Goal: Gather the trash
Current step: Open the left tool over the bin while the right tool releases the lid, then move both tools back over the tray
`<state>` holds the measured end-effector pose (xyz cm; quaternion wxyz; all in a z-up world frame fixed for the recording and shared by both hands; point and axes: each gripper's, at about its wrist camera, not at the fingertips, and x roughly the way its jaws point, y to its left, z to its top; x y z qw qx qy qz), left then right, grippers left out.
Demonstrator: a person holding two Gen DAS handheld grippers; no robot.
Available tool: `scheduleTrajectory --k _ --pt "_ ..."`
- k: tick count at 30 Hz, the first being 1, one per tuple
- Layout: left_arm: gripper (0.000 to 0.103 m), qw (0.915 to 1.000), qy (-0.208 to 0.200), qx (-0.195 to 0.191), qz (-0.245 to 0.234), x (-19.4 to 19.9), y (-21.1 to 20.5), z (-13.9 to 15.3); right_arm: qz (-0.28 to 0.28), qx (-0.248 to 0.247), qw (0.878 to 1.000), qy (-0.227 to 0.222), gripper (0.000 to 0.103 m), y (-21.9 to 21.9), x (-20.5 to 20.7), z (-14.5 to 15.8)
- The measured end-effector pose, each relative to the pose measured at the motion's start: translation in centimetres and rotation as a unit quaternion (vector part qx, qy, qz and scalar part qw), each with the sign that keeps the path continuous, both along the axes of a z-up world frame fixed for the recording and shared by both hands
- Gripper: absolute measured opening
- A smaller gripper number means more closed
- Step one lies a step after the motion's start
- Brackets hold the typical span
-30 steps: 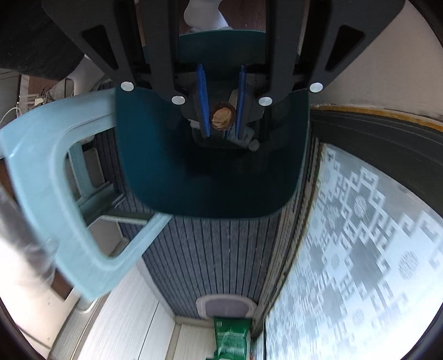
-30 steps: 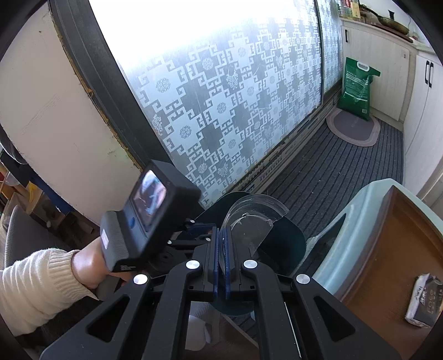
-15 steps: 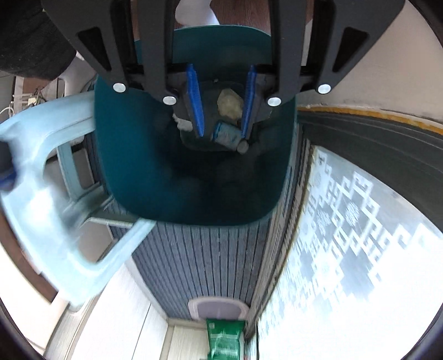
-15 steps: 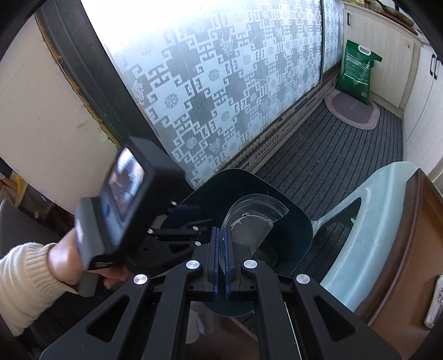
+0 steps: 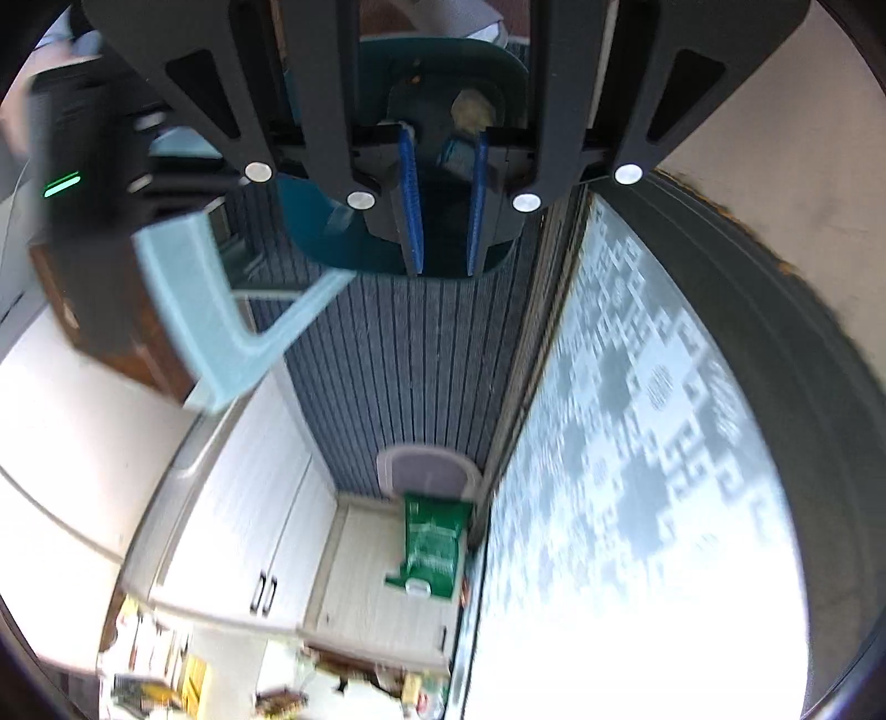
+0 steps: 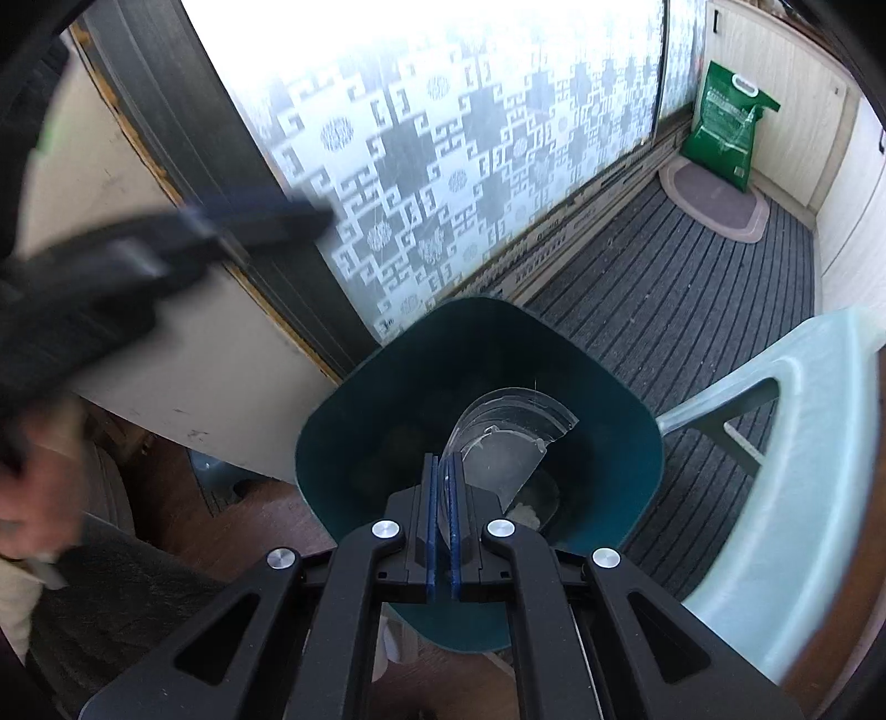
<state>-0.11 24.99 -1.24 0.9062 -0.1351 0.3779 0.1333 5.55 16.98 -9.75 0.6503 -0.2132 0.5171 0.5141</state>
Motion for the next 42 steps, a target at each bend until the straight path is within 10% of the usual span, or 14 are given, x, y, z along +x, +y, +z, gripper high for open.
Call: scheduleTrajectory --k 16,20,42 --pt "0.017 0.9899 -0.140 -0.007 -0.022 -3.8 -3.1 9.5 0.028 -0.096 0.995 0.014 0.004 2.8 -2.9 -8.3" --pt "0.017 0.9871 -0.158 -0.001 -0.025 -4.2 -3.9 11.0 0.025 -0.096 0.995 0.014 0.018 2.4 -2.9 -8.4" --pt "0.044 0.9732 -0.222 -0.008 -0.060 -2.8 -8.3 15.2 -0.036 0.141 0.985 -0.089 0.025 -6.9 1.5 11.6"
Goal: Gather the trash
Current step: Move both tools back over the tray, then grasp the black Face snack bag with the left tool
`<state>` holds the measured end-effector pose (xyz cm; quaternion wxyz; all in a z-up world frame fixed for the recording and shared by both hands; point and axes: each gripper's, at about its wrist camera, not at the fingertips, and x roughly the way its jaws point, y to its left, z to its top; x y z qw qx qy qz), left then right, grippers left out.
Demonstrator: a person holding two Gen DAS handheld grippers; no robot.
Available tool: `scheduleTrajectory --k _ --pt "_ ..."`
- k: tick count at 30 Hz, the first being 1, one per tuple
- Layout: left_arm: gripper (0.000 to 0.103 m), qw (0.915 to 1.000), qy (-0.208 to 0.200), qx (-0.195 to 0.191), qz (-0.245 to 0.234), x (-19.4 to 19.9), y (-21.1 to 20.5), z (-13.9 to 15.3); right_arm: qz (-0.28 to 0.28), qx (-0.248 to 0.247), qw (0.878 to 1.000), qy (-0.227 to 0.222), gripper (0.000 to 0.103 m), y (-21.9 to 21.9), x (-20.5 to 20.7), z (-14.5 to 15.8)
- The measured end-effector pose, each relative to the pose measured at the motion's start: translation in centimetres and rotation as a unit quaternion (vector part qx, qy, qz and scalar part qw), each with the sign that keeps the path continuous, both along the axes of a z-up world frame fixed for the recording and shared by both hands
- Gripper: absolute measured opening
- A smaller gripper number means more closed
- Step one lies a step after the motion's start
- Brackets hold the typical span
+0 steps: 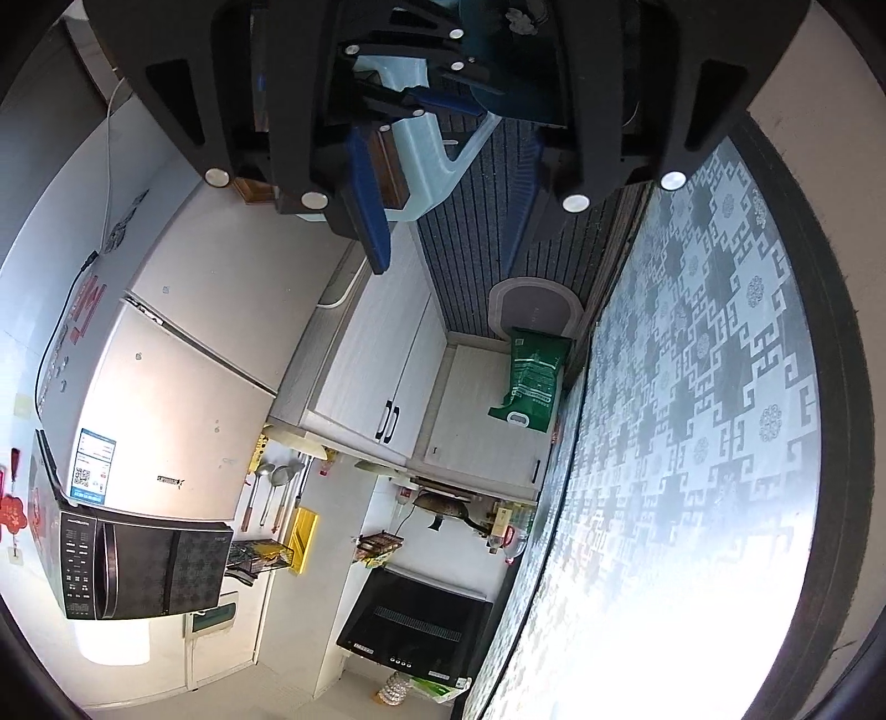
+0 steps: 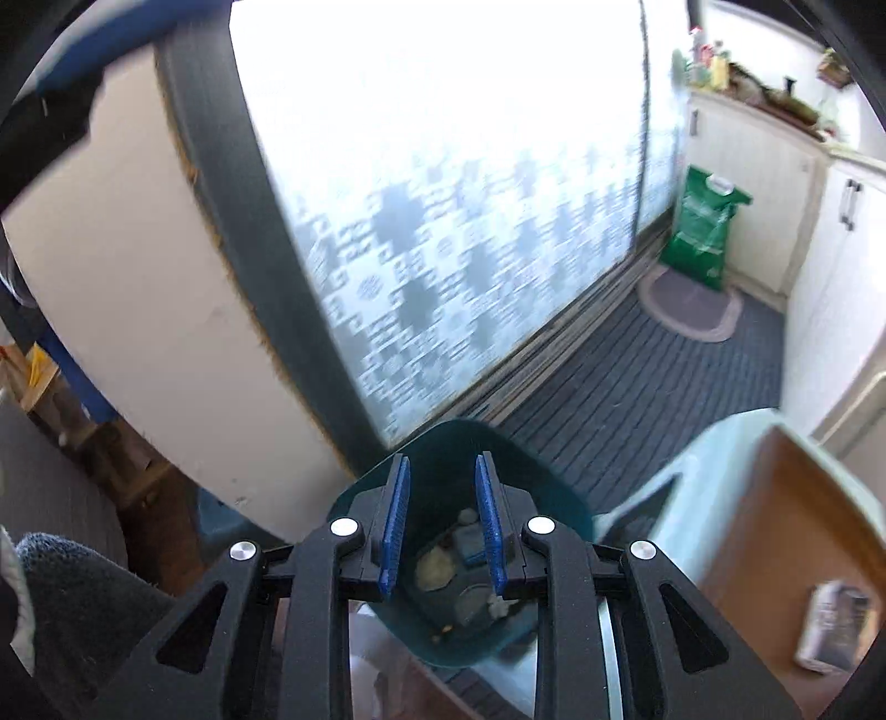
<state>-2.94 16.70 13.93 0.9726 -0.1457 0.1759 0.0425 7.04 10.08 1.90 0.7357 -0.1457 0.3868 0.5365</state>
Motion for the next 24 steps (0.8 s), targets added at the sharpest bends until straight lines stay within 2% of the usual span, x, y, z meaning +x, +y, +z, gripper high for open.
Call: scheduleTrajectory --k 8,15,19,24 --pt "0.052 0.9994 0.020 0.008 -0.026 3.2 -4.2 -0.8 -0.076 0.010 0.997 -0.019 0.025 -7.3 4.6 1.9" --pt "0.060 0.9975 0.041 0.016 -0.056 5.8 -8.6 -1.9 -0.140 0.004 0.990 -0.029 0.025 -14.4 8.4 1.7" --pt "0.068 0.9961 0.056 0.016 -0.066 7.4 -10.6 -2.8 -0.166 -0.004 0.986 -0.027 0.025 -18.3 10.2 1.0" --pt "0.077 0.9932 0.089 0.026 -0.070 9.6 -12.9 -4.8 -0.159 -0.025 0.986 -0.036 0.043 -21.4 10.8 -0.3"
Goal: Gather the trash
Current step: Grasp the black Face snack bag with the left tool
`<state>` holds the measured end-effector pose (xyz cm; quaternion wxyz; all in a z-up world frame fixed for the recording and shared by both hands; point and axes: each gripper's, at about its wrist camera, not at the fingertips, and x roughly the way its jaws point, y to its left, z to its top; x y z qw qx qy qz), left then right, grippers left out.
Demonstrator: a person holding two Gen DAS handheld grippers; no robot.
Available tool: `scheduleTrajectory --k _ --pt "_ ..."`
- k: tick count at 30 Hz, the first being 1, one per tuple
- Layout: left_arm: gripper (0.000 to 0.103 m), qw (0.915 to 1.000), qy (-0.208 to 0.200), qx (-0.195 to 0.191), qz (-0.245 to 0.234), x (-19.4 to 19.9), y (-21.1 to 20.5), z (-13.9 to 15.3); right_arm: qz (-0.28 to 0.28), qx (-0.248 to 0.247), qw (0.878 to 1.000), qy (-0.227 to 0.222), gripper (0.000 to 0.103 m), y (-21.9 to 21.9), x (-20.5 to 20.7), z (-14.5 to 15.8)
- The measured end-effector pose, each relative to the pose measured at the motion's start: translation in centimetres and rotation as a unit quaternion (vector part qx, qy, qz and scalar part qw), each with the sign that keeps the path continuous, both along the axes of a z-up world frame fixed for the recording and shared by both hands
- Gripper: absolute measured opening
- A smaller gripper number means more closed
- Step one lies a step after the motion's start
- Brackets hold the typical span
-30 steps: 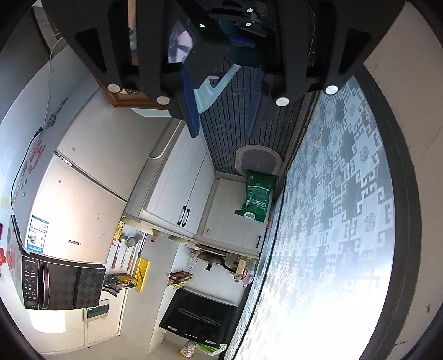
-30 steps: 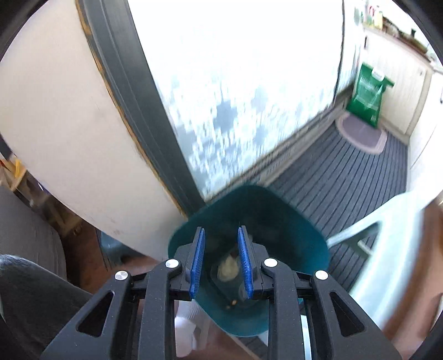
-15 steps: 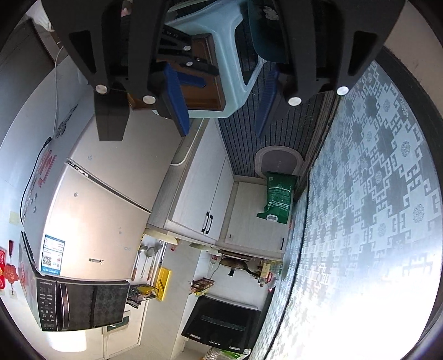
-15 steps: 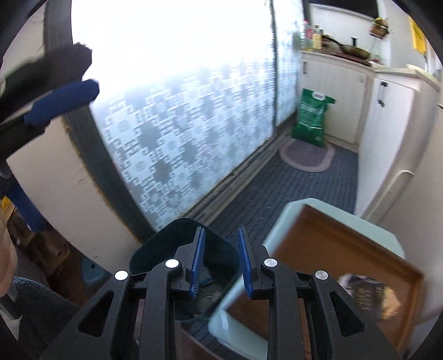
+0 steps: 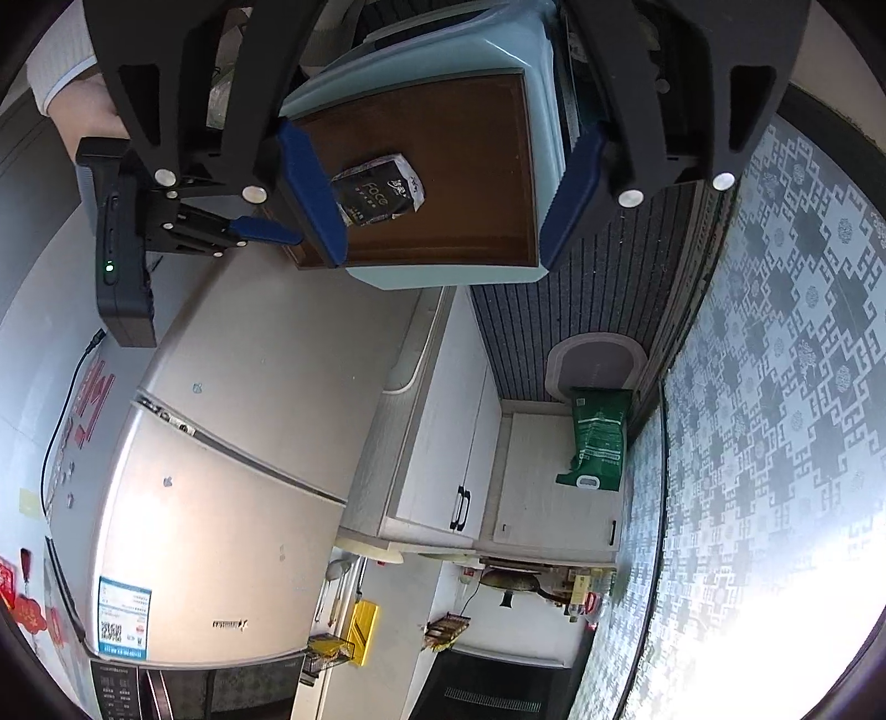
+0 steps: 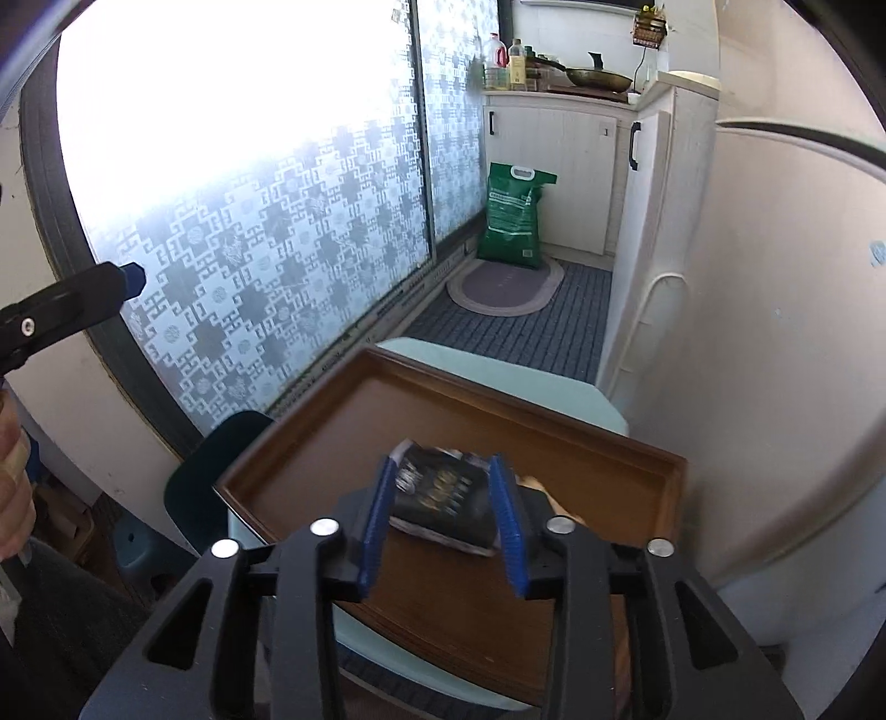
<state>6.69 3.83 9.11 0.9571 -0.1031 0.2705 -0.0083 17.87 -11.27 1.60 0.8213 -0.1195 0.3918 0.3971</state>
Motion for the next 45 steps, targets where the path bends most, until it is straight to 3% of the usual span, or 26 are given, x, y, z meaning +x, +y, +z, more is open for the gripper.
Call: scheduleTrajectory --k 11,16,22,31,39,41,43,45 --pt "0.086 0.9977 0.066 0.014 -0.004 3.6 -2.9 -4.2 0.013 -0.068 0.998 -0.007 0.048 -2.6 1.1 -3.8" --pt "0.088 0.9958 0.088 0.022 -0.011 4.7 -3.8 -6.0 0.029 -0.078 0.997 -0.005 0.055 -1.6 1.2 -5.2" --pt "0.091 0.9928 0.113 0.037 -0.016 5.5 -4.3 -8.0 0.022 -0.056 0.998 -0.002 0.061 -1.2 2.4 -5.5" --pt "0.092 0.9929 0.114 0.035 -0.004 5.2 -2.9 -8.1 0.011 -0.068 0.998 -0.007 0.061 -1.6 3.3 -5.1" --pt "0.093 0.9927 0.118 0.023 -0.002 5.1 -2.2 -8.3 0.020 -0.058 0.998 0.017 0.061 -1.2 3.8 -6.1" --pt "0.094 0.9928 0.118 0.020 -0.005 5.1 -2.5 -8.3 0.026 -0.059 0.998 0.020 0.055 -0.9 3.8 -6.5" --pt "0.094 0.9925 0.121 0.015 -0.009 5.3 -3.1 -8.4 0.029 -0.056 0.998 0.024 0.043 -0.7 3.8 -6.6" --pt "0.095 0.9920 0.125 0.012 -0.013 5.6 -3.6 -8.7 0.030 -0.052 0.998 0.026 0.041 -0.8 3.7 -6.6"
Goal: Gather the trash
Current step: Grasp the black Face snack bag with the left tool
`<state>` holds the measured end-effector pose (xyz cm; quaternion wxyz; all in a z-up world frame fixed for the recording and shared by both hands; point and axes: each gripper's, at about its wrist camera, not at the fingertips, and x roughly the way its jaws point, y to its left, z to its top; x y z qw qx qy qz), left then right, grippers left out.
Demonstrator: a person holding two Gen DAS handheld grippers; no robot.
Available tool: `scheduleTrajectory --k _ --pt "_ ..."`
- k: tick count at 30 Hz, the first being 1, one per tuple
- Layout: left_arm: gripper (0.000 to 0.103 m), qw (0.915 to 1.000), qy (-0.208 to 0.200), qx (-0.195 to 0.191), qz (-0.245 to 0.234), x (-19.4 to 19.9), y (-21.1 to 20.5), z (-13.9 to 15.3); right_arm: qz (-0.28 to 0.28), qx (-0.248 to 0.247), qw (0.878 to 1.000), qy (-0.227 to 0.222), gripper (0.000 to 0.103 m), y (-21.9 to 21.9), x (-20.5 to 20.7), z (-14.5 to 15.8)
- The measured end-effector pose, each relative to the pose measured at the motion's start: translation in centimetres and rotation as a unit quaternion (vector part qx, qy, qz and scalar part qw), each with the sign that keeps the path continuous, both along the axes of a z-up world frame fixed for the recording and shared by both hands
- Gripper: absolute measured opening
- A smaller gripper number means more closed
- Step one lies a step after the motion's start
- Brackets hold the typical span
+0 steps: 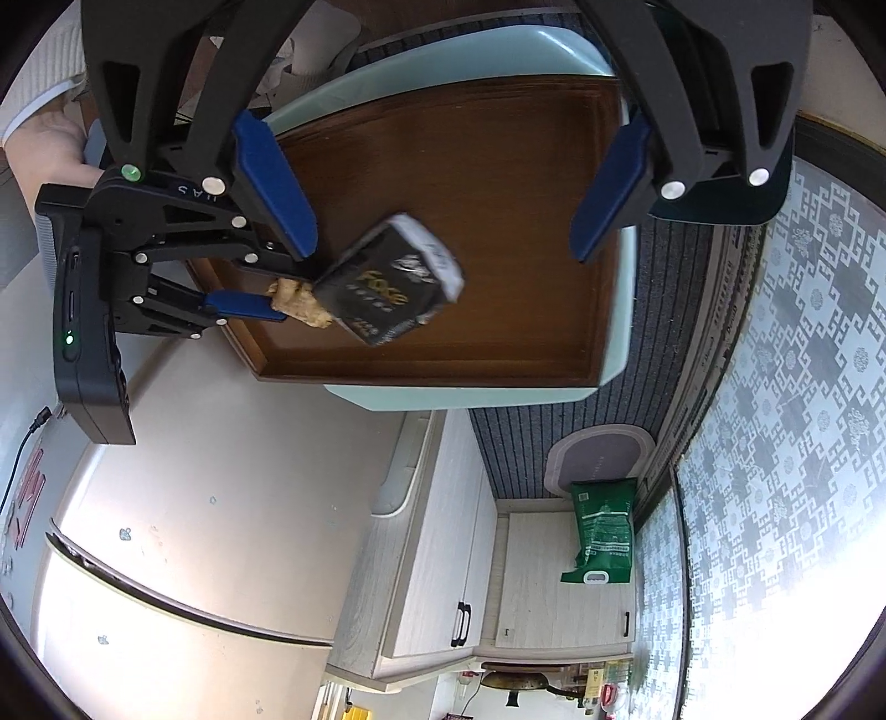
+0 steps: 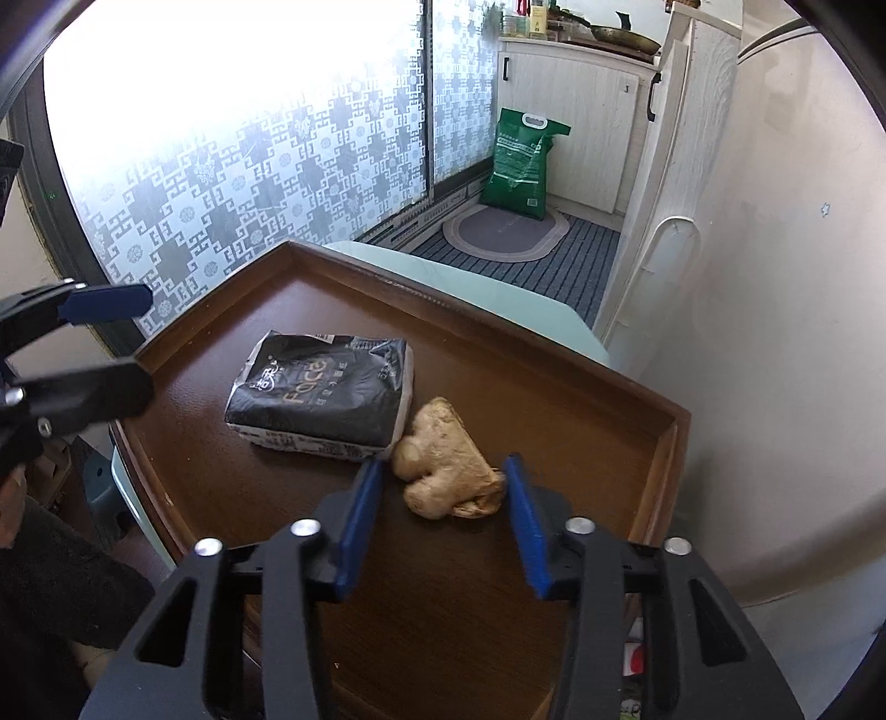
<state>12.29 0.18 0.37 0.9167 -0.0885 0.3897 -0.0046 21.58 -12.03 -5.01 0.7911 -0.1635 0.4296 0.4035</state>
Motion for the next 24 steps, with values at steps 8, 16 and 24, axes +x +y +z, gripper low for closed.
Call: scheduleTrajectory --k 8,16,24 --pt "0.096 0.9972 0.006 0.064 -0.037 1.5 -2.2 -1.0 -0.028 0.031 0.999 0.006 0.040 -2.3 -0.1 1.5" --pt "0.097 0.9865 0.028 0.111 -0.118 3.1 -2.3 -2.1 -0.042 0.075 0.996 0.000 0.040 -5.6 -1.3 4.5" --pt "0.097 0.9777 0.044 0.124 -0.163 5.2 -2.4 -2.9 -0.046 0.092 0.995 0.016 0.040 -7.5 -2.1 4.7"
